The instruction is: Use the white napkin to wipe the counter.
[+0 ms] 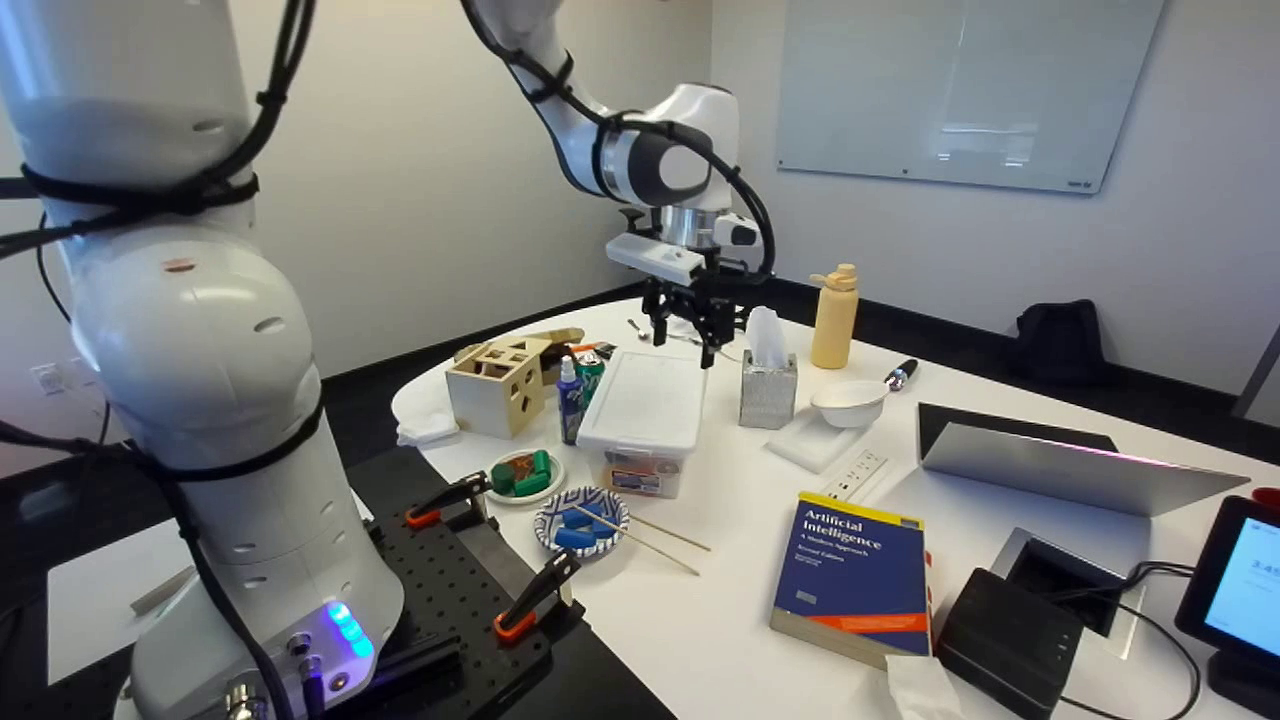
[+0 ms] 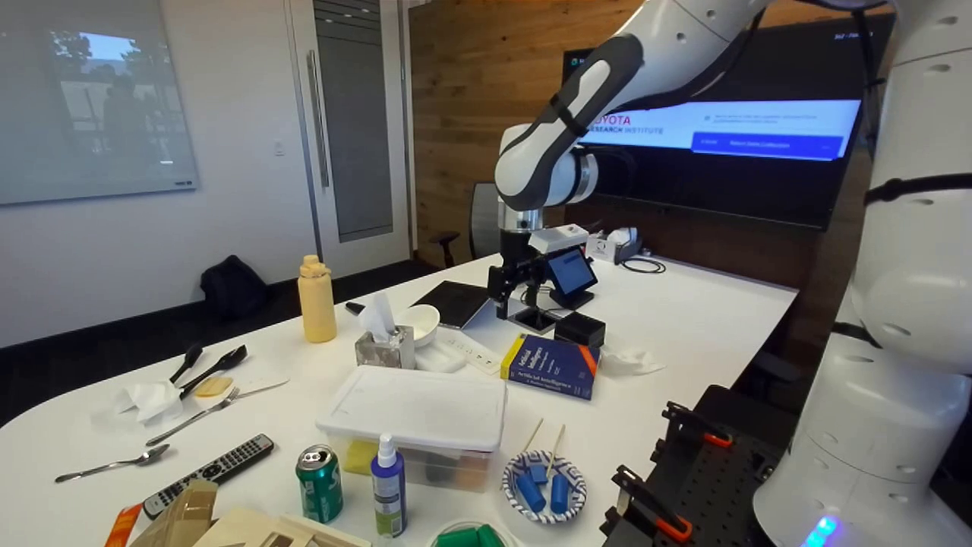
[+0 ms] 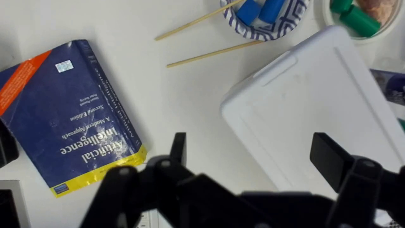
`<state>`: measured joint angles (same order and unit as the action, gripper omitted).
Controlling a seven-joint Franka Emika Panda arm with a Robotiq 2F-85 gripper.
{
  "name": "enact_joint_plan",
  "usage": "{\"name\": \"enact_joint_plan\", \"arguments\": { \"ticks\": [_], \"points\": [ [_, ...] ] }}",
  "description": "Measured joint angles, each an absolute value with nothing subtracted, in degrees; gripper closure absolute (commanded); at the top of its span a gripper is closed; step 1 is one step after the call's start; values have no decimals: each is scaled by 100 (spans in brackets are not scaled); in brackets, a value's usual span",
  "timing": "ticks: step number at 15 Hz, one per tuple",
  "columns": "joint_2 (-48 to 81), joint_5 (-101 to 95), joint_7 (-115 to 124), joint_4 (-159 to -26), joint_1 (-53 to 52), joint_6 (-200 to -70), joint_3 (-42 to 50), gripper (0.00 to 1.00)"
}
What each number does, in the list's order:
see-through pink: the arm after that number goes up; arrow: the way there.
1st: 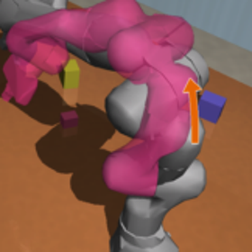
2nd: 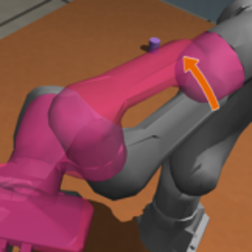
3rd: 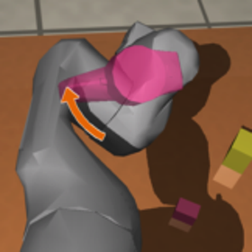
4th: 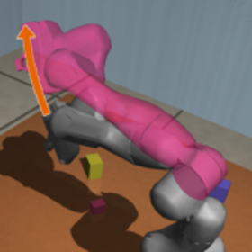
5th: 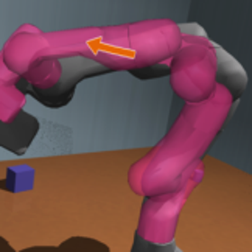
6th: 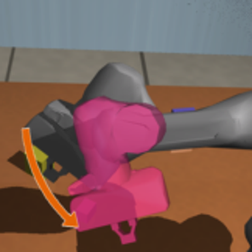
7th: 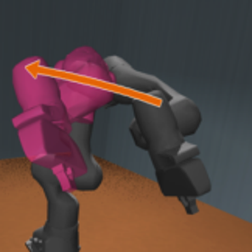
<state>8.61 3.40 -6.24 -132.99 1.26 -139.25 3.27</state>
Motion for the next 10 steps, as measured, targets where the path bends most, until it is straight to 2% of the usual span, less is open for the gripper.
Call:
{"name": "enact_joint_plan", "arguments": {
  "ticks": [10],
  "points": [
    [3927,193,-414,-9917,1160,-13714,1025,0]
  ]
}}
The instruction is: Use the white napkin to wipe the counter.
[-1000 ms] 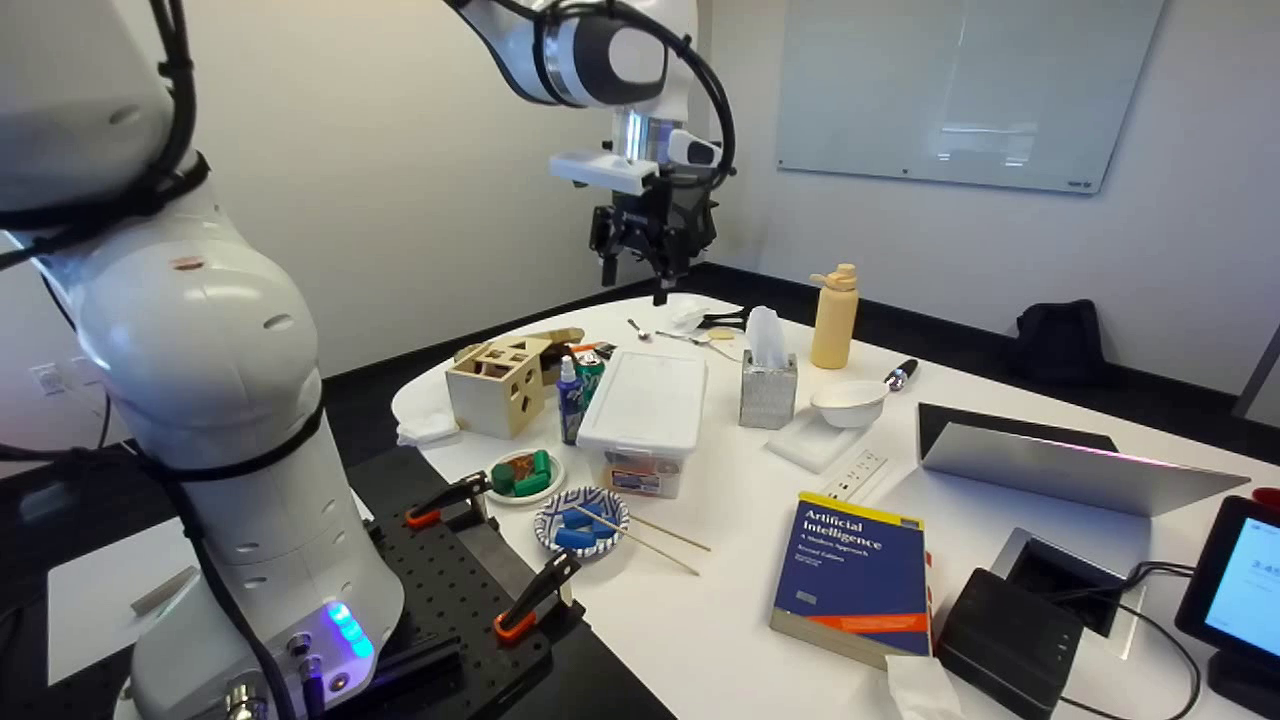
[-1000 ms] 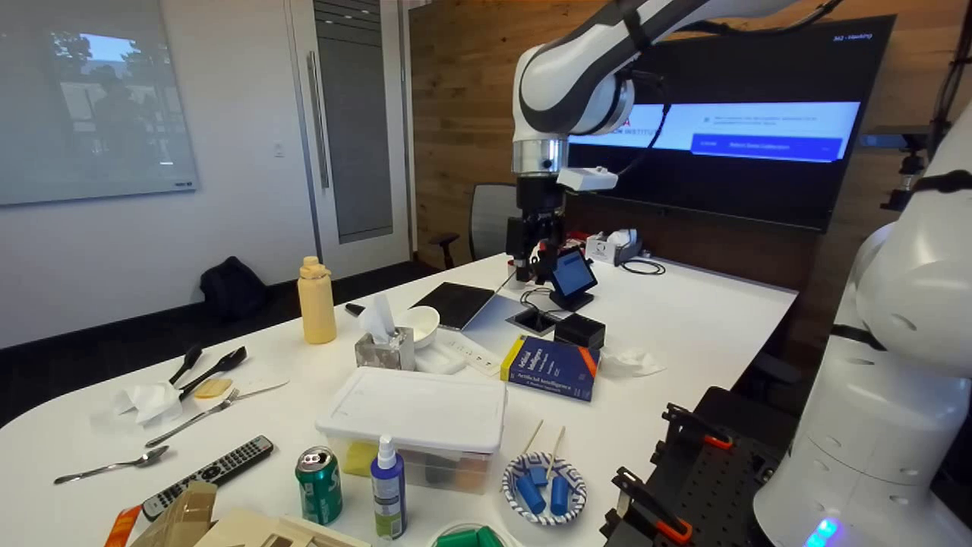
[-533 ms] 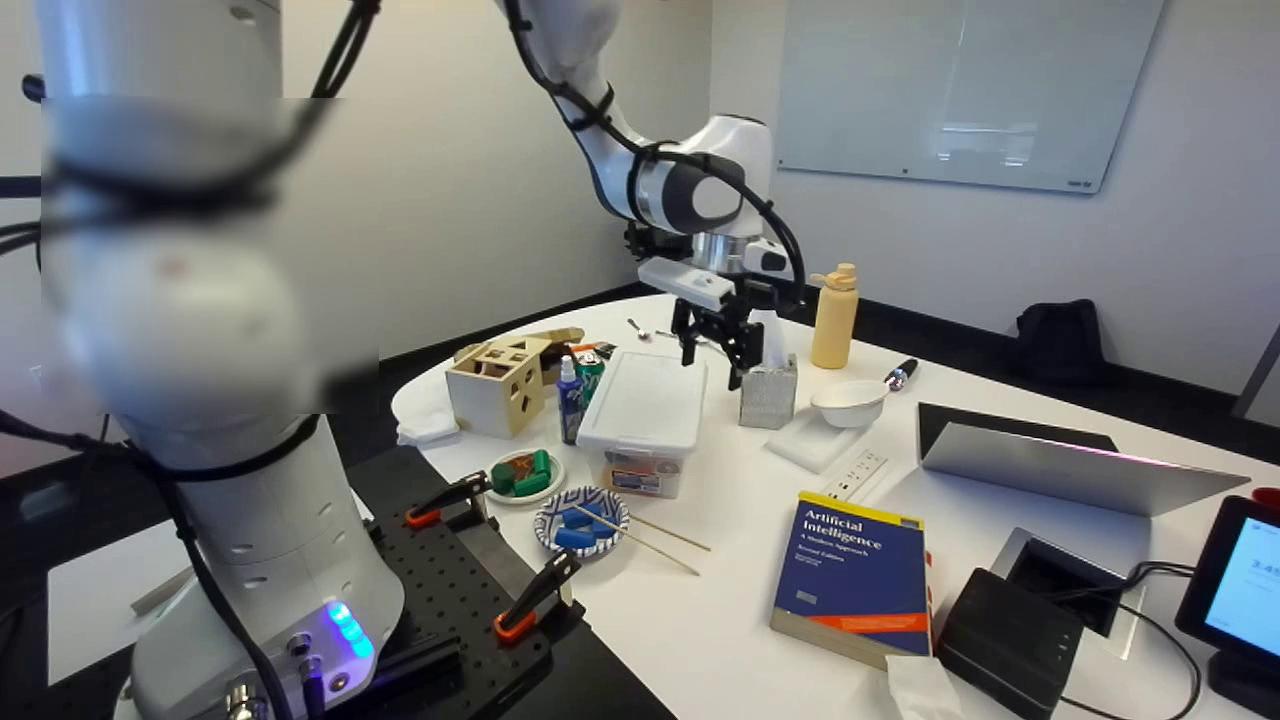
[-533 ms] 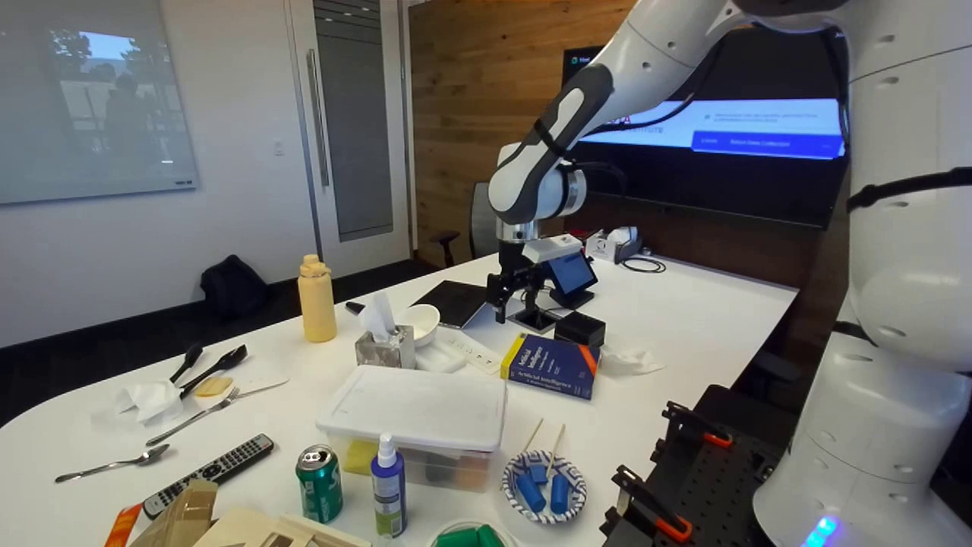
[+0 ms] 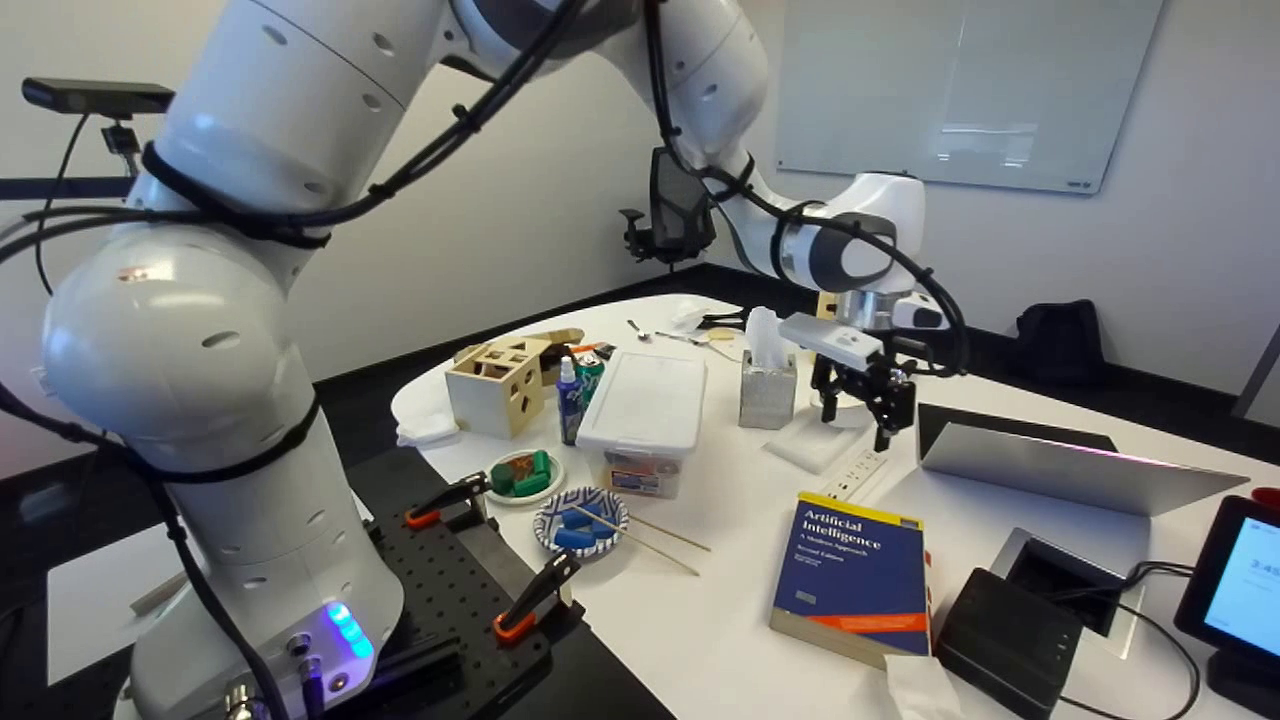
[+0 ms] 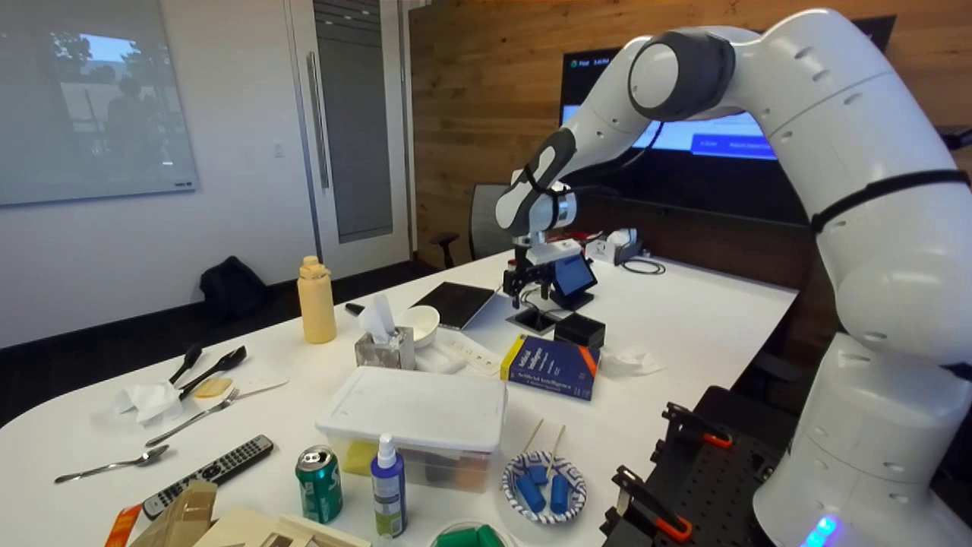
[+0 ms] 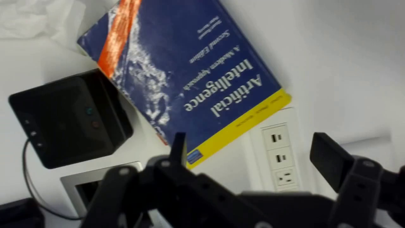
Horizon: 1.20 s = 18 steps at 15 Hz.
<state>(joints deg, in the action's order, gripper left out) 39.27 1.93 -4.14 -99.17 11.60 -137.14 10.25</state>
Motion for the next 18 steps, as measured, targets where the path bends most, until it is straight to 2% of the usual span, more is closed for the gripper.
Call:
{"name": "enact_joint_plan", "arguments": {
  "ticks": [7,18],
  "points": [
    [5372,-44,-152,-8073,1729,-12735,1435,0],
    [5445,-48,-148,-7932,1753,-12691,1408,0]
  ]
}}
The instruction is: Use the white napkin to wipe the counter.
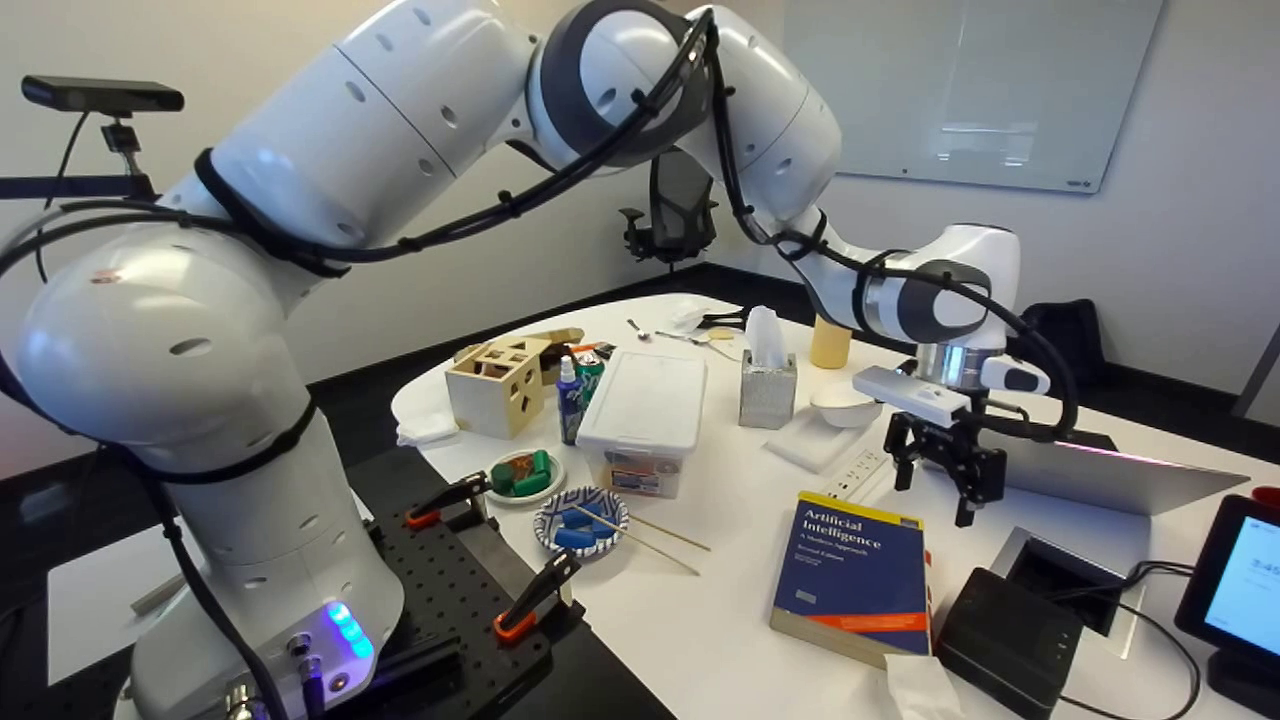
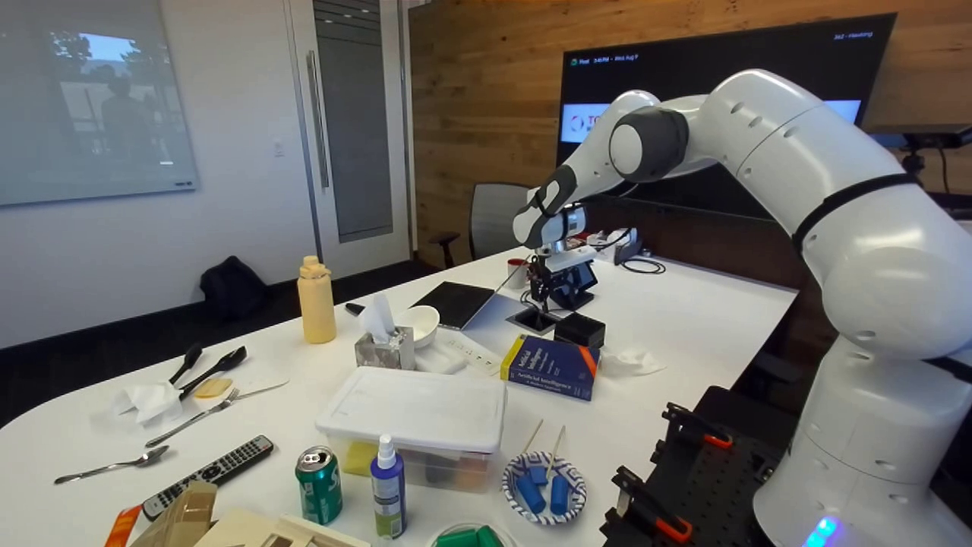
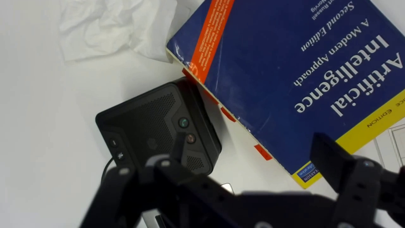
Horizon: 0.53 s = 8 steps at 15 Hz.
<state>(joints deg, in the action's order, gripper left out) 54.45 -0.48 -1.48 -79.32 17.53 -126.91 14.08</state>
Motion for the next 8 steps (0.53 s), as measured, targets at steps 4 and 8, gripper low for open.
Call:
{"name": "enact_joint_plan", "arguments": {
  "ticks": [4,8],
  "points": [
    [5630,-135,-212,-7863,1984,-12816,1450,0],
    [5909,-382,-852,-7621,2438,-12726,1475,0]
  ]
}}
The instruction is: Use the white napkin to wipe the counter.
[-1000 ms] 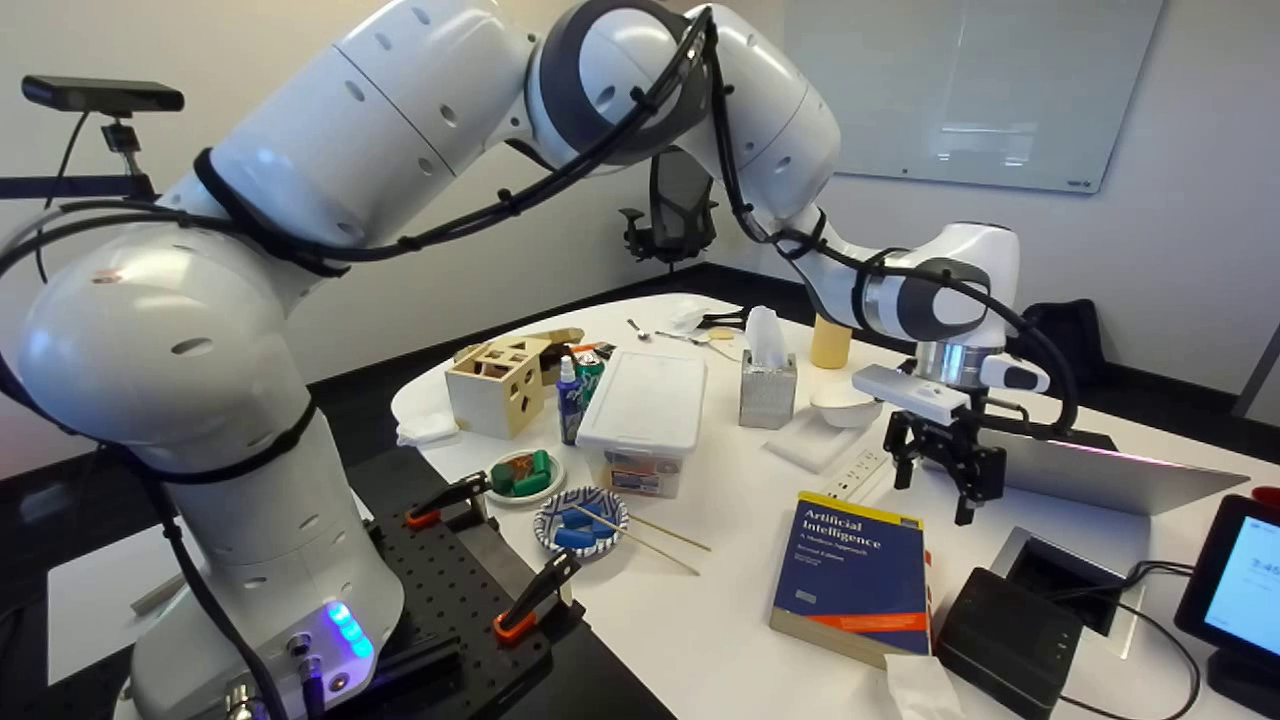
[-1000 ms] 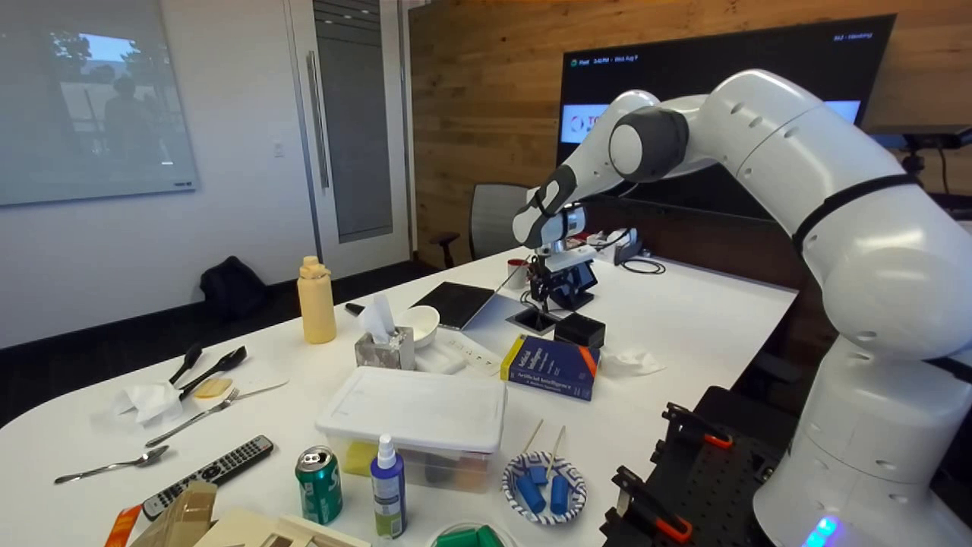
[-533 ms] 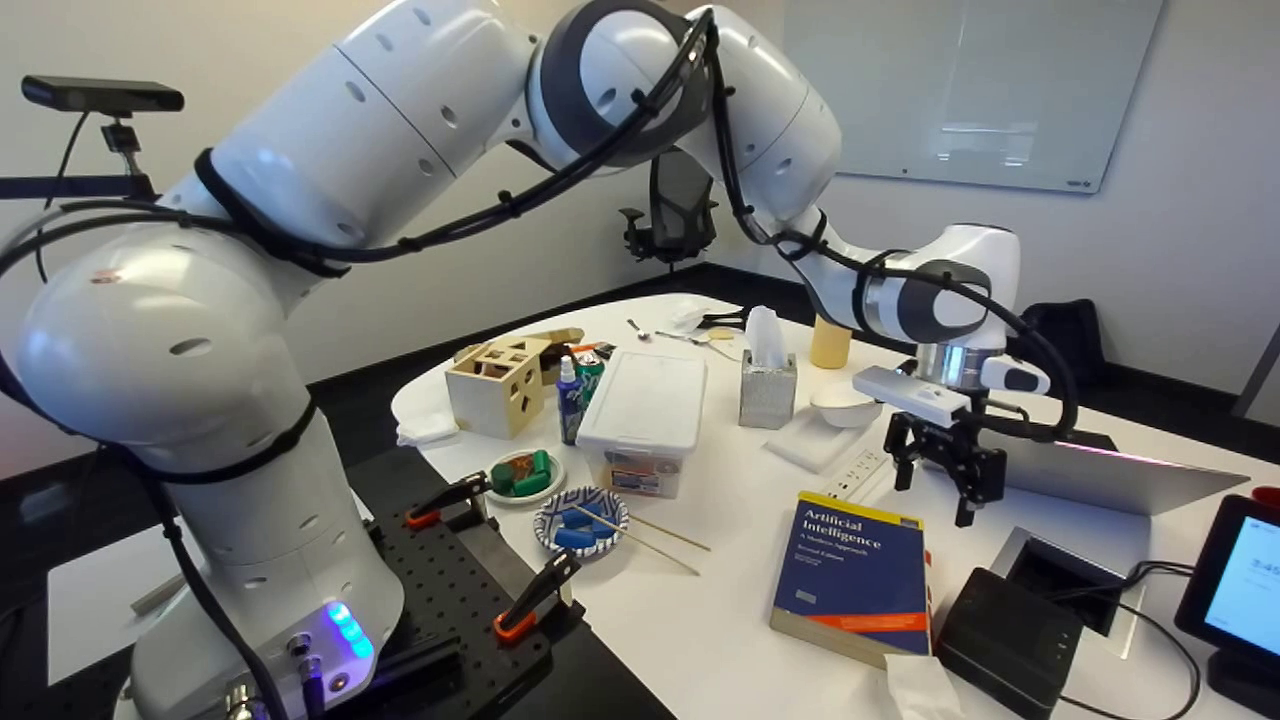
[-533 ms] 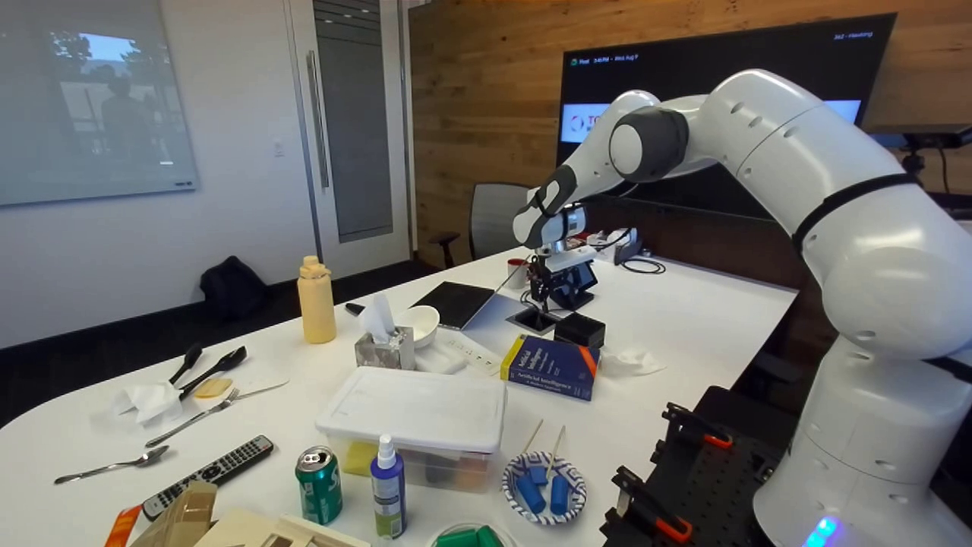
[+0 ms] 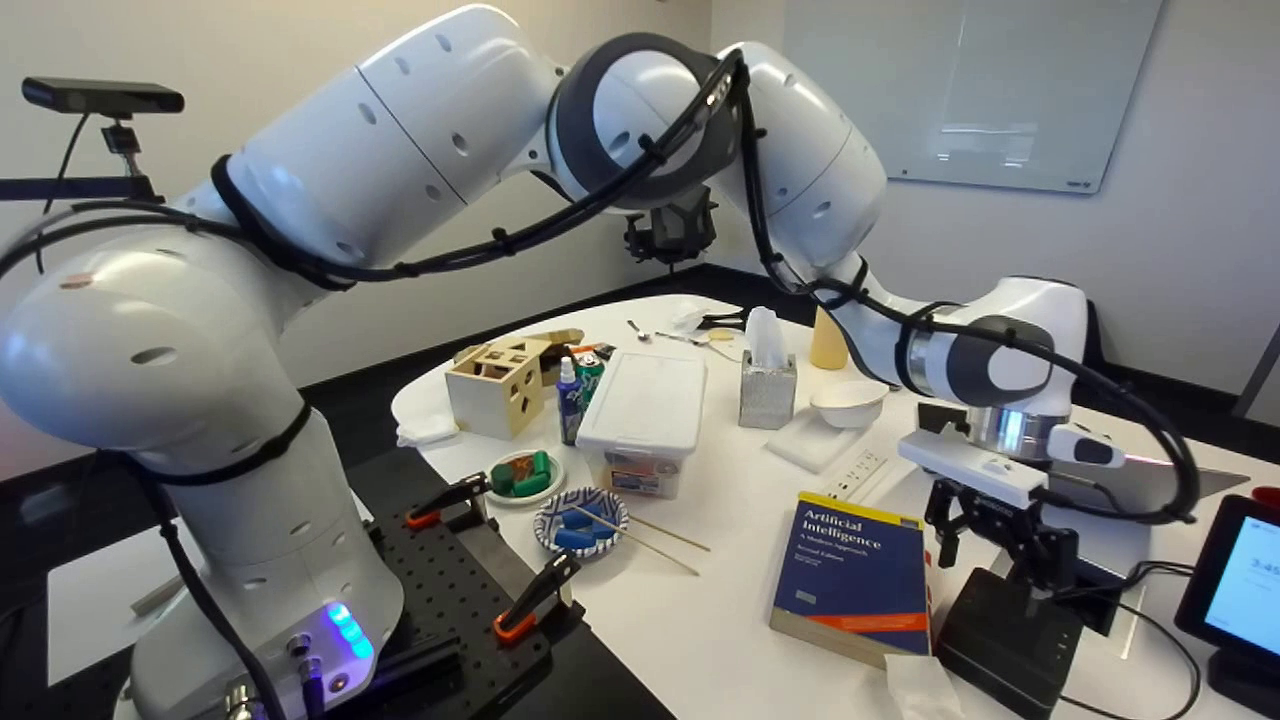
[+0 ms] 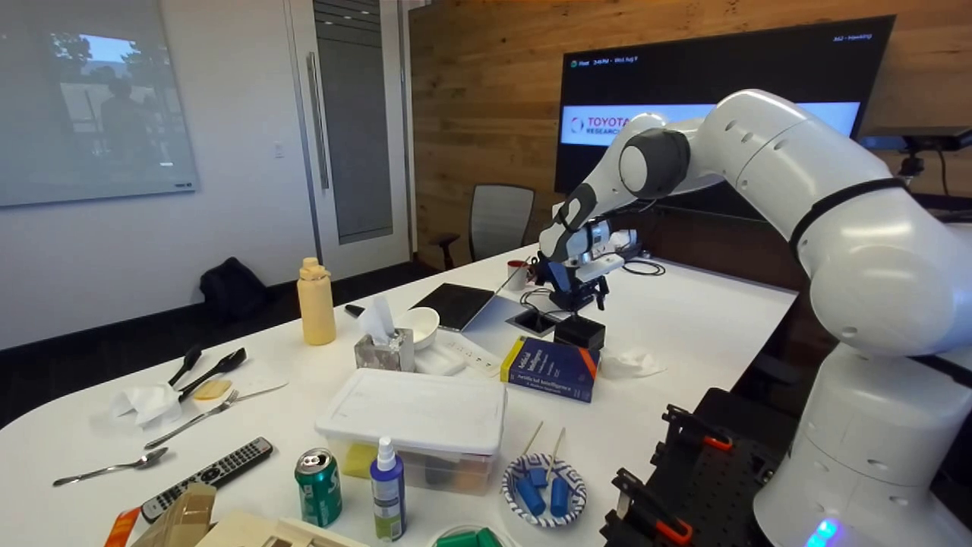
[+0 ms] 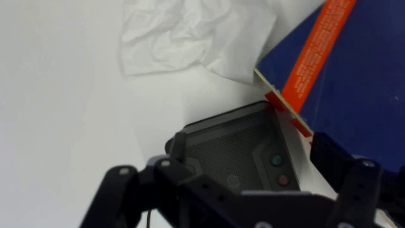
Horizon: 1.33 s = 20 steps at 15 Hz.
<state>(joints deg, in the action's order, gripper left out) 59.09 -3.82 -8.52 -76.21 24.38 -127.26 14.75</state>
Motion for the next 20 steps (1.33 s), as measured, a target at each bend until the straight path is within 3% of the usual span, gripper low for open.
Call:
{"name": "enact_joint_plan", "arguments": {
  "ticks": [9,20],
  "points": [
    [6412,-1017,-3516,-6914,3271,-11394,1315,0],
    [6961,-1078,-4508,-6860,3589,-11402,1019,0]
  ]
}}
